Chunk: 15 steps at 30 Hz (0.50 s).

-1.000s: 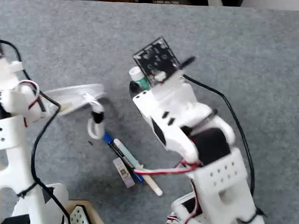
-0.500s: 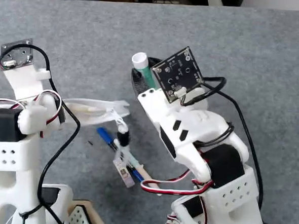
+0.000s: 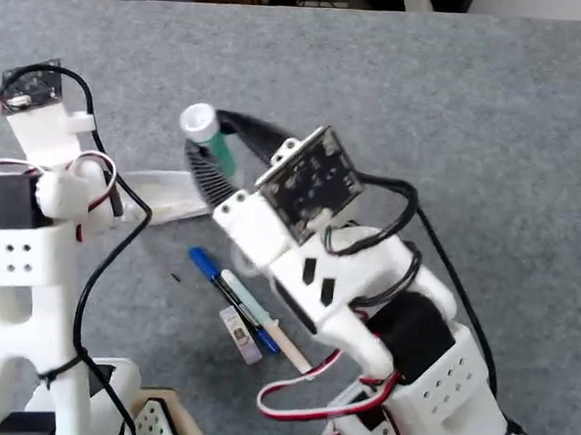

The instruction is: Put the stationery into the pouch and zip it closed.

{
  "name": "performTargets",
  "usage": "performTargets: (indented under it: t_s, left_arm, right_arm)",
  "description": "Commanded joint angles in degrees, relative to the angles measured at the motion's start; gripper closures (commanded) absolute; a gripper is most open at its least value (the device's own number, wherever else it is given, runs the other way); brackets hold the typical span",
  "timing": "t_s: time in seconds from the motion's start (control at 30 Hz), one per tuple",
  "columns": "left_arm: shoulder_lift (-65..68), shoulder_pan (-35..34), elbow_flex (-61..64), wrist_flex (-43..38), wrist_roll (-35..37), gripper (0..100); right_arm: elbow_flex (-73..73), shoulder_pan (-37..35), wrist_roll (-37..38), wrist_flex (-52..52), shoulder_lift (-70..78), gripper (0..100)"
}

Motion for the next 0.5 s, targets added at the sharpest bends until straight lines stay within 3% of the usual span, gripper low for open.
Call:
performTargets:
  t_s: [0.0,0.23,0.33,0.47]
  left_arm:
    - [1.6,-1.2,-1.0,0.0,0.1,97]
    - [1.5,-1.4,-1.1,0.0,0.2,97]
    - [1.5,-1.4,-1.0,0.0,0.2,97]
    - [1.5,-1.4,-1.0,0.0,0.2,97]
  right_arm:
    - [-2.2,-2.9,-0.5,-3.7,-0.7,98.7]
    - [5.3,-3.3,-1.0,-17.1,-0.1,98.7]
    - [9.9,-3.3,-5.9,-23.8,-0.5,98.7]
    - [10.7,-2.9,-16.0,-24.3,-0.5,98.7]
